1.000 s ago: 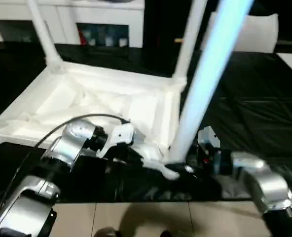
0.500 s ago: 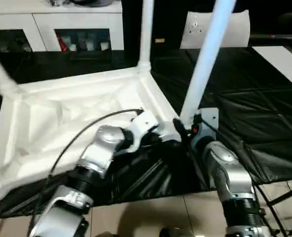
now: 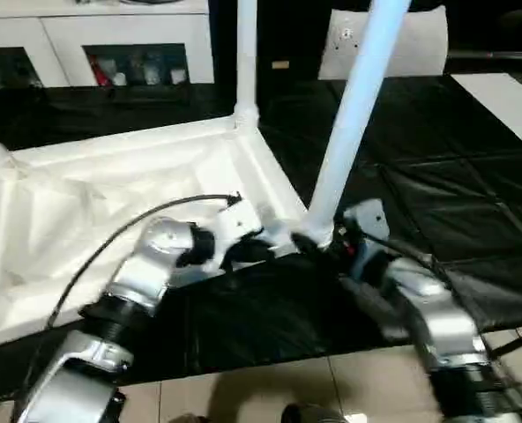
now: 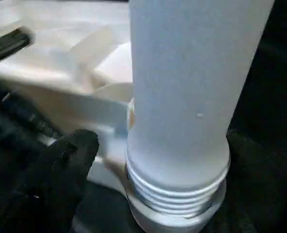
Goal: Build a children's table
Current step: Rotate leg to tighten
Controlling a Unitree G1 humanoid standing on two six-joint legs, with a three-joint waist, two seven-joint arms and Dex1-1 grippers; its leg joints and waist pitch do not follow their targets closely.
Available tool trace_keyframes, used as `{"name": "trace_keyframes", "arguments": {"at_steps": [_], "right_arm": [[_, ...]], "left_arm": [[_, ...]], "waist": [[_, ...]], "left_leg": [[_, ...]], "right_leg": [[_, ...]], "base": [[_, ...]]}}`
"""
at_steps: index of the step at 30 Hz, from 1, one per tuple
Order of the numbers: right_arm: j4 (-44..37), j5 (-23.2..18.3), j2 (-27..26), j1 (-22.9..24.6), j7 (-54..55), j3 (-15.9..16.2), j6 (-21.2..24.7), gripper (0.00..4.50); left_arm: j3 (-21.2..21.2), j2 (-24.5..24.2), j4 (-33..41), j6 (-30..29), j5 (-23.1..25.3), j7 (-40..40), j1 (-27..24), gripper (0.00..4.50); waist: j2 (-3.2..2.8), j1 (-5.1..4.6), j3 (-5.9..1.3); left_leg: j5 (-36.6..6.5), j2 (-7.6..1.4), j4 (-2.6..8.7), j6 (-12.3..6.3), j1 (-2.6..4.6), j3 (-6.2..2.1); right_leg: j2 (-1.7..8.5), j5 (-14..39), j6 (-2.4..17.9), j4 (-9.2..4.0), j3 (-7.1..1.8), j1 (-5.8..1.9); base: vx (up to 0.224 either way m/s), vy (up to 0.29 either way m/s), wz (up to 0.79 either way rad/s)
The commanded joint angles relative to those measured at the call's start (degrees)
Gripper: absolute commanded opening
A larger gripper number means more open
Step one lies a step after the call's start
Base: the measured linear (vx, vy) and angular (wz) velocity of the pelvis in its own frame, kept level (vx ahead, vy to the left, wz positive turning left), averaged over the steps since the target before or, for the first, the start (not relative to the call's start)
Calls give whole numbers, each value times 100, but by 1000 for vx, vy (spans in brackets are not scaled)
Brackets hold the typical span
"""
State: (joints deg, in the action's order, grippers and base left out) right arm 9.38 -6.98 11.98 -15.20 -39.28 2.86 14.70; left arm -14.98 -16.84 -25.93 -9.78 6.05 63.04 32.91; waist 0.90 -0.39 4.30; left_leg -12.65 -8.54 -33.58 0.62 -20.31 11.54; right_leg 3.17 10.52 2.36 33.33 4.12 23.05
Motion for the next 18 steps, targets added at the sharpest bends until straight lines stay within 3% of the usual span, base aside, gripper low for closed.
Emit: {"name": "trace_keyframes", "arguments": {"at_steps": [1, 7, 14, 18], "right_arm": [[-82, -222, 238, -28, -727, 217, -102, 442], [-119, -392, 1170, -26, -2062, 409, -275, 442], [119, -446, 1399, -146, -2759, 561, -618, 442], [235, -475, 1414, -237, -2918, 652, -599, 405]], "left_arm": [[-232, -59, -303, 407, -72, 485, 69, 0], [-330, -348, -782, 960, -291, 1469, 328, 0], [-539, -560, -1168, 1499, -228, 2148, 508, 0], [-641, -609, -1304, 1740, -200, 2423, 583, 0]], "waist": [[20, 57, -349], [46, 173, -367], [65, 342, -367], [71, 402, -375]], "left_leg": [[-211, -528, 339, -784, 8, -250], [-358, -552, 324, -713, 49, -233], [-446, -568, 306, -565, 51, -217], [-447, -573, 306, -493, 66, -211]], "right_leg": [[656, 473, 1432, -307, -395, -333], [669, 656, 1453, -293, -400, -330], [681, 959, 1376, -283, -388, -316], [678, 1029, 1350, -277, -390, -299]], "base": [[0, 0, 0], [0, 0, 0], [0, 0, 0], [0, 0, 0]]}}
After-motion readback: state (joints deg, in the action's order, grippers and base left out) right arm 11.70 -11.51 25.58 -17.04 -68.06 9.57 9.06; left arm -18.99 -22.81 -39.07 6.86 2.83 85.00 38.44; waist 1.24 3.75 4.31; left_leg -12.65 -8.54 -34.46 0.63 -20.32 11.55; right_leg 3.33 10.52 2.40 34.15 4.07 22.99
